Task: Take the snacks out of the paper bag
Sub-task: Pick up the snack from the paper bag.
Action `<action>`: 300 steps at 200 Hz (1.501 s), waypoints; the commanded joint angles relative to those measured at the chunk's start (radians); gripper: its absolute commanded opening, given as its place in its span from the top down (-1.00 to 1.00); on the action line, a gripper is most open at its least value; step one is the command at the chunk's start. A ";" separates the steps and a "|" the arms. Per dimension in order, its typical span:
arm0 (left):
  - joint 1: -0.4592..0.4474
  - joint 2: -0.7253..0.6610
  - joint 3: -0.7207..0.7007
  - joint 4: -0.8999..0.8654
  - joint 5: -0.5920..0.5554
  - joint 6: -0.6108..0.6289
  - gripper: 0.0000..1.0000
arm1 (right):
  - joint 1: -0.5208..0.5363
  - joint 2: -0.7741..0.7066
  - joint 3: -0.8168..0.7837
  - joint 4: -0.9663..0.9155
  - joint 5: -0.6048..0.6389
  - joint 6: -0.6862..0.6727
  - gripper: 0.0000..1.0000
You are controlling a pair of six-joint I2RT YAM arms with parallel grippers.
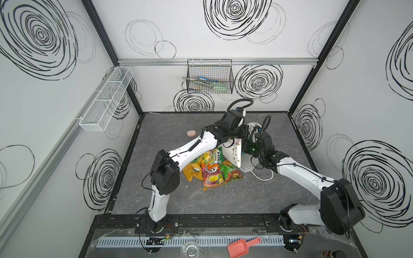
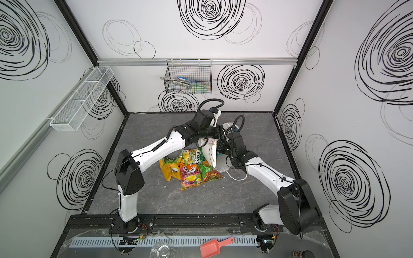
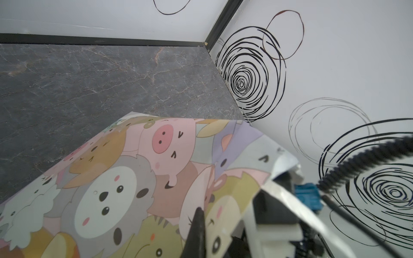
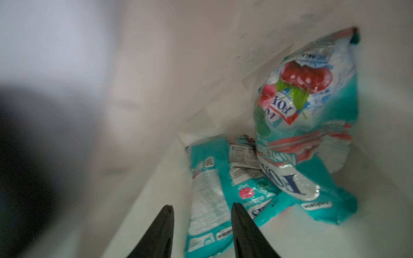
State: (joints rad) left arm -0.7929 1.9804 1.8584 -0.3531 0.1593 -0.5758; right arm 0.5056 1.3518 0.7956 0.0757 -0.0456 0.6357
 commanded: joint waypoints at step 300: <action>-0.009 0.011 0.107 -0.026 0.115 0.033 1.00 | -0.078 0.098 -0.092 0.049 0.240 -0.267 0.81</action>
State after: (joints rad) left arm -0.8059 2.0071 1.9419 -0.4355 0.2424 -0.5404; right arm 0.4446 1.5124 0.7231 0.1467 0.2581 0.3820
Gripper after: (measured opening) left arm 0.053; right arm 0.197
